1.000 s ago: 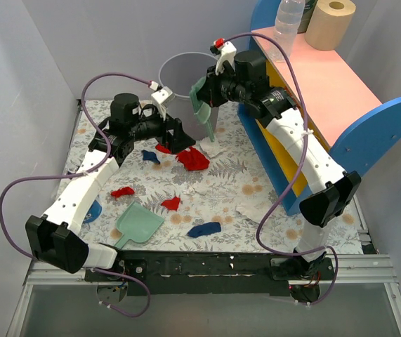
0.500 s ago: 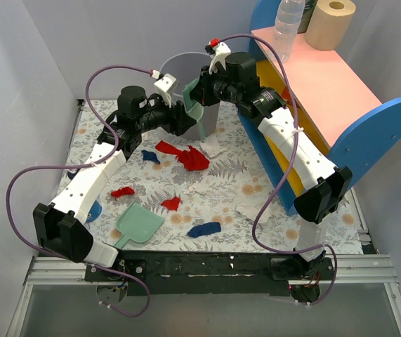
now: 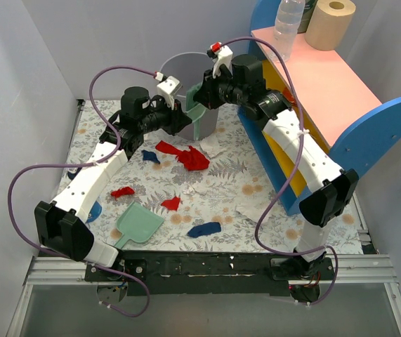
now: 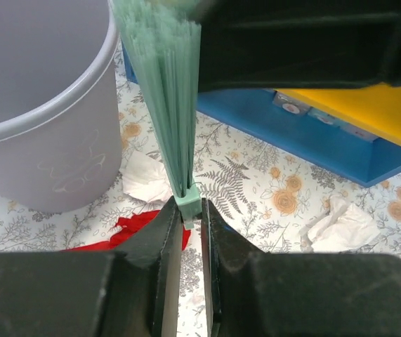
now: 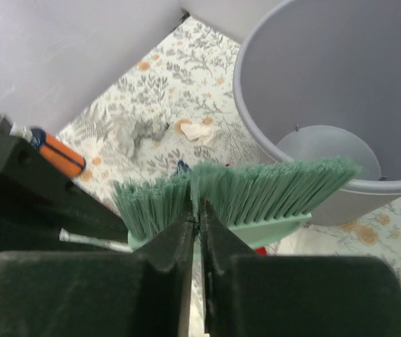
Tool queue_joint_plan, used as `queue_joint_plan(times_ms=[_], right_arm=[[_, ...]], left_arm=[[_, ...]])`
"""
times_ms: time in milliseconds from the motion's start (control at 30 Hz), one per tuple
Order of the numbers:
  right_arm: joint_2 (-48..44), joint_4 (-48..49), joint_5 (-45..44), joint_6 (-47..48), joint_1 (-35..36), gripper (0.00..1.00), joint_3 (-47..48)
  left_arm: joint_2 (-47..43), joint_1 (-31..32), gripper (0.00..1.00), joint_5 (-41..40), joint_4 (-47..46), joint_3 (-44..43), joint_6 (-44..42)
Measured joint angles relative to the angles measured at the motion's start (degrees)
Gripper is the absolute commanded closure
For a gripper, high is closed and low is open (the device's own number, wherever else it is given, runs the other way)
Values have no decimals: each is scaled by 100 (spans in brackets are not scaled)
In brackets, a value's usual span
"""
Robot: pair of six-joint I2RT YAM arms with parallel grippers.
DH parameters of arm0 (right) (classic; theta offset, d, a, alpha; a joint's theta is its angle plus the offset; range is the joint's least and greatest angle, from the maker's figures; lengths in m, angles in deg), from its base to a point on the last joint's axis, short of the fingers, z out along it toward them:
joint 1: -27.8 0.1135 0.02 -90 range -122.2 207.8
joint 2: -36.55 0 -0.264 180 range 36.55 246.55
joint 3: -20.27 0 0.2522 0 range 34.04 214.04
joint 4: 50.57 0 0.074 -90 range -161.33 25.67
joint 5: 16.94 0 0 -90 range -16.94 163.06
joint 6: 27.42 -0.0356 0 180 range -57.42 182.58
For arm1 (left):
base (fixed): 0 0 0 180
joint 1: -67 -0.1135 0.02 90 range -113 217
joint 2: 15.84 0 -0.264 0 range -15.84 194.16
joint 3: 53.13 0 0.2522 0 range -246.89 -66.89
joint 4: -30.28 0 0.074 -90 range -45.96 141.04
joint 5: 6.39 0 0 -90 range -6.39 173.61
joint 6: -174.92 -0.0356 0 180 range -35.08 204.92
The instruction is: Sweep away the paper scraps from the table
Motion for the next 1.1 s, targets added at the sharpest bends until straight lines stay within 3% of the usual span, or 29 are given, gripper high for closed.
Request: queue_joint_plan(times_ms=[200, 300, 433, 567, 667, 833, 1100], right_arm=[[-866, -304, 833, 1161, -105, 40, -944], [-1410, -426, 1185, 1969, -146, 29, -1375], [-2184, -374, 1360, 3003, -192, 26, -1996], [-2468, -354, 1379, 3379, -192, 23, -2409], [-2343, -367, 1346, 3311, -192, 20, -2605], [-1746, -509, 1628, 2608, -433, 18, -2481], [-409, -544, 3738, 1412, -922, 10, -1530]], left_arm=[[-48, -52, 100, 28, 190, 68, -501], [-216, -111, 100, 177, 568, 223, -1025], [-433, -127, 100, 378, 1272, 280, -1690], [-625, -140, 100, 468, 1823, 280, -1939], [-776, -153, 100, 457, 2017, 282, -1749], [-1209, -155, 100, 260, 1552, 317, -732], [-1078, -164, 100, 588, 1113, -603, 223]])
